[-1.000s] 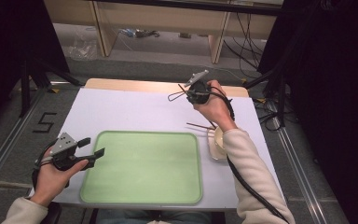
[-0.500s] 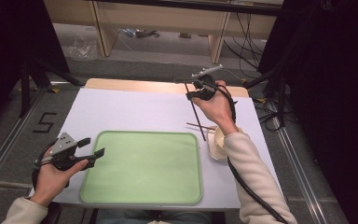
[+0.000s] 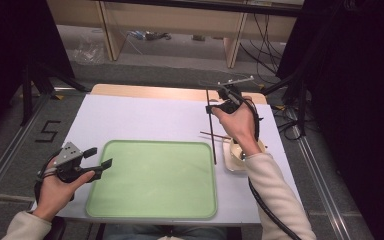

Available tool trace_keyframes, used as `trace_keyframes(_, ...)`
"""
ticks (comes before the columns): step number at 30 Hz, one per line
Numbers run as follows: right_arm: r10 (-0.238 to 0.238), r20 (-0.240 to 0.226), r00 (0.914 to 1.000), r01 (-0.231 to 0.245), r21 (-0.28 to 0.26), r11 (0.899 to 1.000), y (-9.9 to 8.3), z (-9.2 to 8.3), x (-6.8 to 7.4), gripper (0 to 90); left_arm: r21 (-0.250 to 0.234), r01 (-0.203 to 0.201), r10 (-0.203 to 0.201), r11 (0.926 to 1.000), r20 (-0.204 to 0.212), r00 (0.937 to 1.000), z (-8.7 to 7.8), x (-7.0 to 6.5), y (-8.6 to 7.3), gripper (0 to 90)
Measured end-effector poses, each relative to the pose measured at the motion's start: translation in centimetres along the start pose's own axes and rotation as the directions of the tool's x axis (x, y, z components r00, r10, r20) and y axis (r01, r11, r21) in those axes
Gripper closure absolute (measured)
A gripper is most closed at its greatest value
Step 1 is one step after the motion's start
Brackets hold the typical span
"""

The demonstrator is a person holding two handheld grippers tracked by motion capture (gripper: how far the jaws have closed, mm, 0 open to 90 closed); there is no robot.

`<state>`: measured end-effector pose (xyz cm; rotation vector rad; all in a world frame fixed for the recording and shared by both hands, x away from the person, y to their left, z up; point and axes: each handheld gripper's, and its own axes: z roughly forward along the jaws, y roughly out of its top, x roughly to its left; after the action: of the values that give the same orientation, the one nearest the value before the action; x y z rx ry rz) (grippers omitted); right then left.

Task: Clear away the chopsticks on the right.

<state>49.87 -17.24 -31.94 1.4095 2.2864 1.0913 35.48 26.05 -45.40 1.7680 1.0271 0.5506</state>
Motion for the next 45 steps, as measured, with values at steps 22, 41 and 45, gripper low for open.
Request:
trace_keyframes(22,0.214,-0.033,0.9763,-0.203,0.204,0.958,-3.7,0.4,0.2,87.0,0.001,0.0,0.0,1.0,0.001,1.0,0.0,0.0,0.0,28.0)
trace_keyframes(41,0.323,0.007,0.9464,-0.303,0.366,0.88,-6.7,3.3,0.1,86.9,-0.002,0.001,-0.001,1.0,0.003,1.0,0.1,-0.1,0.1,27.9)
trace_keyframes(45,0.304,0.007,0.9528,-0.283,0.381,0.88,-7.0,4.0,-0.1,86.9,-0.001,-0.006,0.006,1.0,0.003,1.0,0.0,0.0,0.1,28.0)
